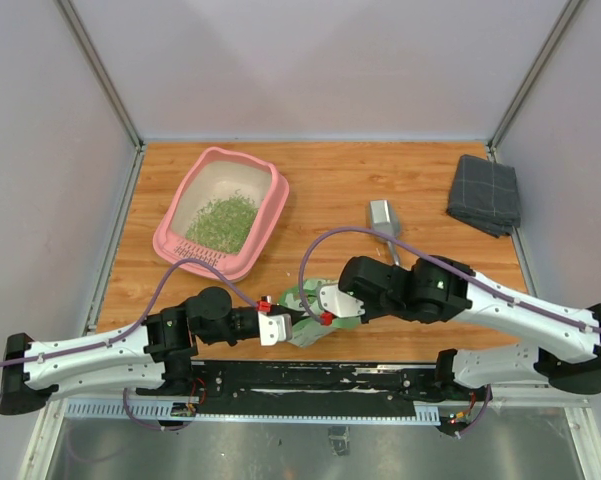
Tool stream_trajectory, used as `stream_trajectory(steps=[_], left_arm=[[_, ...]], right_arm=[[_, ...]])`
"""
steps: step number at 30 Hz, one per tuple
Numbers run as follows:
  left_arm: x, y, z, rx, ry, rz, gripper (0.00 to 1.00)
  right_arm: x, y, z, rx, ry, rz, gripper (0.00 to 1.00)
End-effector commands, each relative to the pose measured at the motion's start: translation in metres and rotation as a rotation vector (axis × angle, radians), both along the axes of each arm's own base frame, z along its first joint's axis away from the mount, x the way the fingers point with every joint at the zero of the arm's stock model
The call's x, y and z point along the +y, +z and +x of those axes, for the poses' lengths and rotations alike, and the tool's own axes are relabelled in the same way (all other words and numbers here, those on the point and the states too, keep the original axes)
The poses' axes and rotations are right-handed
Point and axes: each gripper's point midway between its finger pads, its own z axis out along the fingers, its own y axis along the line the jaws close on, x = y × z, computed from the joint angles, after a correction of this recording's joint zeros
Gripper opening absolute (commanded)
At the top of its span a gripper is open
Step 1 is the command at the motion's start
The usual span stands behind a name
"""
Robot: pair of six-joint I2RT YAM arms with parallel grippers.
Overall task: Fill the litter box with clean litter
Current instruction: Clamp the cat litter bag at the center of the board.
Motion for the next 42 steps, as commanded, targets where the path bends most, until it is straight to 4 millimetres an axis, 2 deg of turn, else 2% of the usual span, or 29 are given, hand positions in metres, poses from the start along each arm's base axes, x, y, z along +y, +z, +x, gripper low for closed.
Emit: stream_trajectory(steps=[1, 3, 6, 12, 17, 21, 25, 27, 30, 31, 35, 37, 38, 39, 40, 42], left_arm=[[-0.008, 0.071, -0.007, -0.109, -0.061, -0.218, 0.0], [-0.009, 0.072, -0.01, -0.11, -0.076, -0.219, 0.0], [-0.012, 0.071, -0.012, -0.112, -0.095, -0.215, 0.0], [-0.017, 0.062, -0.013, -0.104, -0.11, -0.183, 0.0], [-0.018, 0.063, -0.012, -0.109, -0.107, -0.184, 0.0], [-0.019, 0.059, -0.011, -0.096, -0.101, -0.175, 0.0], [-0.017, 0.061, -0.006, -0.081, -0.068, -0.181, 0.0], [-0.015, 0.063, -0.005, -0.075, -0.056, -0.188, 0.06], [-0.013, 0.066, -0.005, -0.064, -0.048, -0.198, 0.18], [-0.012, 0.066, -0.005, -0.058, -0.048, -0.202, 0.19], [-0.011, 0.063, -0.004, -0.046, -0.037, -0.199, 0.2], [-0.012, 0.062, -0.004, -0.039, -0.035, -0.195, 0.24], [-0.012, 0.063, -0.004, -0.036, -0.036, -0.197, 0.27], [-0.012, 0.064, -0.005, -0.032, -0.038, -0.199, 0.31], [-0.012, 0.064, -0.006, -0.027, -0.043, -0.202, 0.33], [-0.013, 0.067, -0.009, -0.017, -0.055, -0.211, 0.4]], right_arm=[[0.028, 0.01, -0.005, -0.003, 0.064, 0.176, 0.01], [0.027, 0.006, -0.005, 0.005, 0.065, 0.147, 0.01], [0.037, 0.001, -0.008, 0.031, 0.099, 0.156, 0.01], [0.042, 0.009, -0.004, 0.004, 0.101, 0.164, 0.01], [0.047, 0.008, -0.008, 0.013, 0.126, 0.145, 0.01], [0.041, 0.003, -0.009, 0.008, 0.116, 0.152, 0.01], [0.036, 0.01, -0.009, -0.017, 0.108, 0.209, 0.03], [0.032, 0.015, -0.008, -0.034, 0.09, 0.234, 0.15], [0.028, 0.016, -0.011, -0.026, 0.083, 0.271, 0.54], [0.027, 0.016, -0.013, -0.021, 0.081, 0.287, 0.63], [0.024, 0.014, -0.018, -0.001, 0.073, 0.326, 0.67], [0.023, 0.015, -0.021, 0.007, 0.069, 0.349, 0.7], [0.022, 0.016, -0.022, 0.012, 0.067, 0.361, 0.75], [0.021, 0.019, -0.023, 0.015, 0.063, 0.38, 0.85], [0.021, 0.022, -0.024, 0.016, 0.058, 0.394, 0.99], [0.02, 0.03, -0.026, 0.023, 0.053, 0.434, 0.98]])
